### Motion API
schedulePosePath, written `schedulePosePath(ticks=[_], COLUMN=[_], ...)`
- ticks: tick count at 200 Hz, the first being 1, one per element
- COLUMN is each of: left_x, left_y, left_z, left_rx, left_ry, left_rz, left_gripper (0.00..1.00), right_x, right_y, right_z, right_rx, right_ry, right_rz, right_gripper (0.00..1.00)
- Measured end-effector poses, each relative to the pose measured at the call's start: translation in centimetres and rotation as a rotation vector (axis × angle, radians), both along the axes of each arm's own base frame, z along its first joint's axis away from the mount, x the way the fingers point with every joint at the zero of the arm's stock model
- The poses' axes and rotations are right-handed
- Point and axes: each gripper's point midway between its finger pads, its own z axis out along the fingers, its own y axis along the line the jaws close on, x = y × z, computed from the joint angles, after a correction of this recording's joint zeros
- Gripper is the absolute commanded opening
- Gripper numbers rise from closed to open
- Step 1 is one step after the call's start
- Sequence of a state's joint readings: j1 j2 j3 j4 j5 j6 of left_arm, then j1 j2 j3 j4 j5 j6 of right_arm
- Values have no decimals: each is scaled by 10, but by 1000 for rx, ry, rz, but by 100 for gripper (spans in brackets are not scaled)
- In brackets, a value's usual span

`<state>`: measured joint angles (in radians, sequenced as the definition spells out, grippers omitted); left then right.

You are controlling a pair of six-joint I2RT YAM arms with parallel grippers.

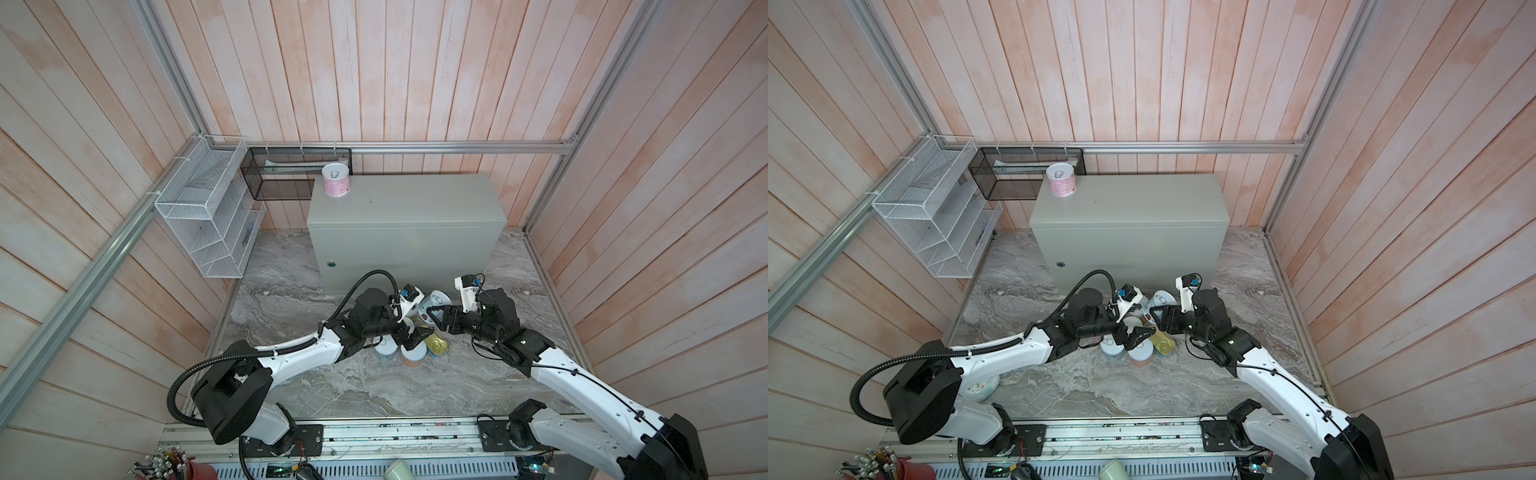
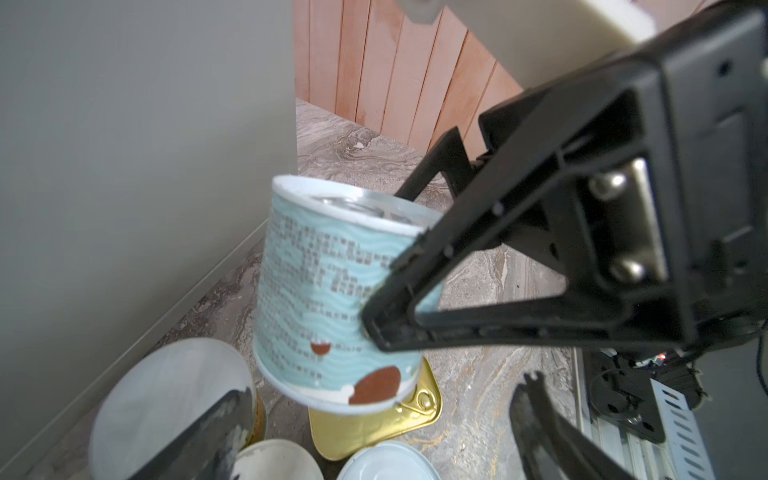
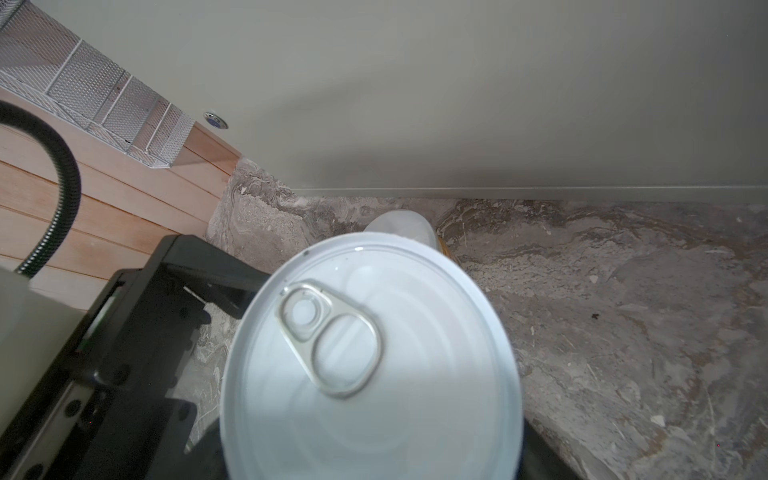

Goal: Place and organize the canned foods onto the counter
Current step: 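Move the left gripper to the teal can held by the right gripper, then close the left gripper on the teal can beside the right gripper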

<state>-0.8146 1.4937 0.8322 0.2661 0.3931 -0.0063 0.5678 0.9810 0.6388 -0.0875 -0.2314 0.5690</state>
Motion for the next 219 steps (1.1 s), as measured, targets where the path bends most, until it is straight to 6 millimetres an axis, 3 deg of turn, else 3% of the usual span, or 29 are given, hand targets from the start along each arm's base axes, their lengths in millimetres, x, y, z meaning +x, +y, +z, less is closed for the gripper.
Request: schedulePosePath(ticks=[139, 219], left_x=[2, 5], left_y=[-13, -18], left_z=[1, -5], left_rx=[-31, -21], left_ry=[-22, -20], left_rz=[-44, -54], left_gripper=[100, 86], right_x=[-14, -14], right_y=[17, 18], right_z=[3, 0], right_rx=[81, 91], right_ry=[74, 95], right_rz=[93, 92], right_gripper=[67, 67])
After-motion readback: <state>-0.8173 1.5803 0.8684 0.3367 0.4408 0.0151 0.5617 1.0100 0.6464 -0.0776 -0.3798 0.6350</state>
